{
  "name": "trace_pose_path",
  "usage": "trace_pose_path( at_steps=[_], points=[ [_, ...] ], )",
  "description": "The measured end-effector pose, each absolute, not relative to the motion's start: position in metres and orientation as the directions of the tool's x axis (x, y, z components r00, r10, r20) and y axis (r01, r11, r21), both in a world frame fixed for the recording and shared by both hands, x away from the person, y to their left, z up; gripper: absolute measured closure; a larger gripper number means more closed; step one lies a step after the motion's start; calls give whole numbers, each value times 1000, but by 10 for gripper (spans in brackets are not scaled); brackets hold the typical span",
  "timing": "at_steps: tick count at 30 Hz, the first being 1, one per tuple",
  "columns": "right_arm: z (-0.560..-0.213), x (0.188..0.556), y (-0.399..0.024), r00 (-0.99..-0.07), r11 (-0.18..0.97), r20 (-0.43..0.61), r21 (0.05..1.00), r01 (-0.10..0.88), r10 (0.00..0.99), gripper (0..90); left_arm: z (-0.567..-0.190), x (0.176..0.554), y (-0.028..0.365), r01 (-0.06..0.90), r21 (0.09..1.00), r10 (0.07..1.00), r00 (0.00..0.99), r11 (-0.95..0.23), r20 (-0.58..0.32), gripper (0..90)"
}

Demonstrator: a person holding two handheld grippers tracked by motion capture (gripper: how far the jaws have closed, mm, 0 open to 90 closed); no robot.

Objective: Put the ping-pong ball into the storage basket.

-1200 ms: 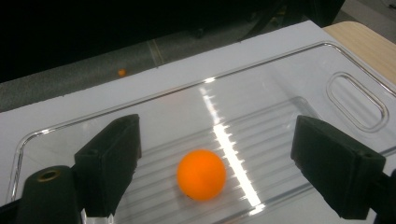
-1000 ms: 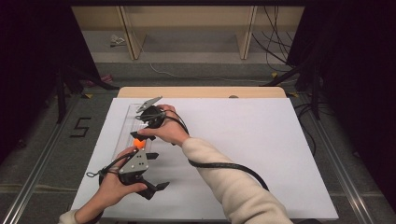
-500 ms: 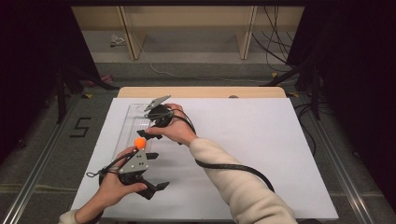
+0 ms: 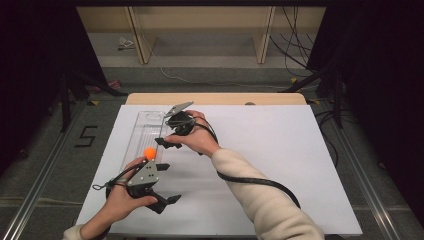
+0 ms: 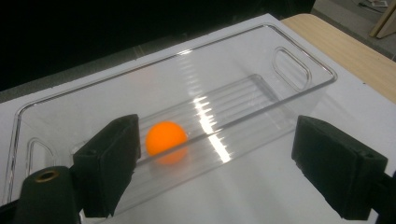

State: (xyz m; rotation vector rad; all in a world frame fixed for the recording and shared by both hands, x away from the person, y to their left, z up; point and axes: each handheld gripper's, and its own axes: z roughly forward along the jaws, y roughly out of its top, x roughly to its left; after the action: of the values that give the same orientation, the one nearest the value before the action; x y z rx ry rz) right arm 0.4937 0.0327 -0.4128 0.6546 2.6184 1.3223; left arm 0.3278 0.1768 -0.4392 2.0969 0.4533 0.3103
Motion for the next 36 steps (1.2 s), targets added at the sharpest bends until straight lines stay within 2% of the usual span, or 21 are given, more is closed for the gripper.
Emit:
trace_pose_path(
  at_steps=[36],
  points=[
    [-418,489,-22,-863,494,85,790,364,499,165,-439,328,177,199,846,438,898,-495,45,0]
  ],
)
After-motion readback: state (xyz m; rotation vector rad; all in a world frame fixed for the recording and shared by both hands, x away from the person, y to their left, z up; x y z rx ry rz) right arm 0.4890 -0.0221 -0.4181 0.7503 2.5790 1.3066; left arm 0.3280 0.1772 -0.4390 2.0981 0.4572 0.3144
